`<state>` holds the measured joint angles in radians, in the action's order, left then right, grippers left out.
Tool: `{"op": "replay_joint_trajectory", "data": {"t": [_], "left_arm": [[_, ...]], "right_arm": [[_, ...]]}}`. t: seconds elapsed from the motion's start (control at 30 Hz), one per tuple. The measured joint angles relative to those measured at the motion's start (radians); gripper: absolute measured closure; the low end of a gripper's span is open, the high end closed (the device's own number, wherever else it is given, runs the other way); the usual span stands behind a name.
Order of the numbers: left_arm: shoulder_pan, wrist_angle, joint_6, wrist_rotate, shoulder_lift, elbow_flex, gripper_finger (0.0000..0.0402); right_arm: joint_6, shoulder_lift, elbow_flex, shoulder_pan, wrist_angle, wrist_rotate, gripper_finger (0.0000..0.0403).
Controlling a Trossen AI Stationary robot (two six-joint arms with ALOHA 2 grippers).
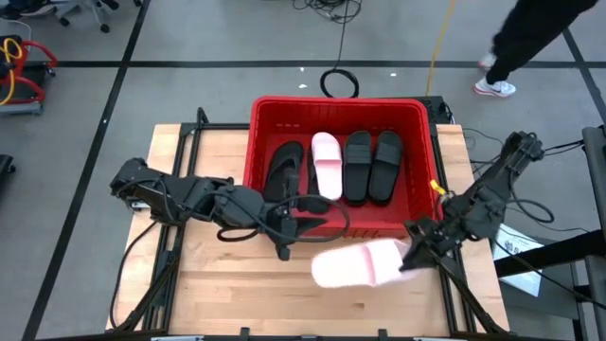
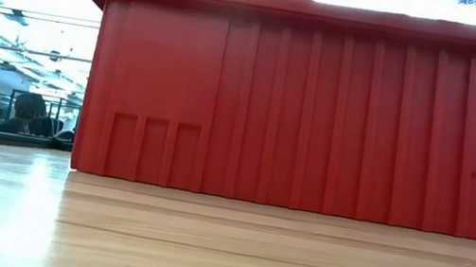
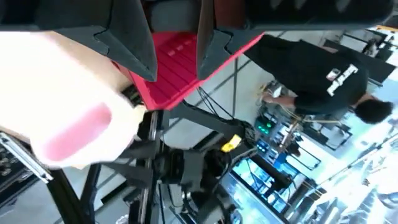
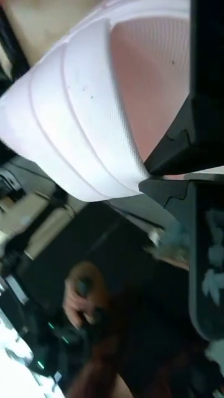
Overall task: Pick and place slides into bin
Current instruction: Put the pink slide into the red bin
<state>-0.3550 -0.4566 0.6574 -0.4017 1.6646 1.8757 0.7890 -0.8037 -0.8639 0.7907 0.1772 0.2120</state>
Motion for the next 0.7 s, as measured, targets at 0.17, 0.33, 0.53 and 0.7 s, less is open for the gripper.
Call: {"op": "replay_joint_trajectory", "data": {"t": [0.17, 0.33, 0.53, 0.7], "left_arm": [[0.018, 0.001, -0.010, 0.022, 0.017, 0.000, 0.0279], [0.023, 0.004, -0.016, 0.035, 0.029, 0.000, 0.0279], [0.038, 0.034, -0.015, 0.060, 0.076, 0.000, 0.0279], [0.053, 0.071, -0.002, 0.073, 0.120, 0.000, 0.0279]], "right_arm": [[-0.078, 0.003, 0.000, -0.123, -0.028, -0.030, 0.0403], [-0.155, 0.003, 0.000, -0.218, -0.054, -0.104, 0.0403], [-0.204, 0.002, 0.000, -0.301, -0.060, -0.190, 0.0403], [-0.229, 0.000, 0.000, -0.347, -0.060, -0.241, 0.0403]]}}
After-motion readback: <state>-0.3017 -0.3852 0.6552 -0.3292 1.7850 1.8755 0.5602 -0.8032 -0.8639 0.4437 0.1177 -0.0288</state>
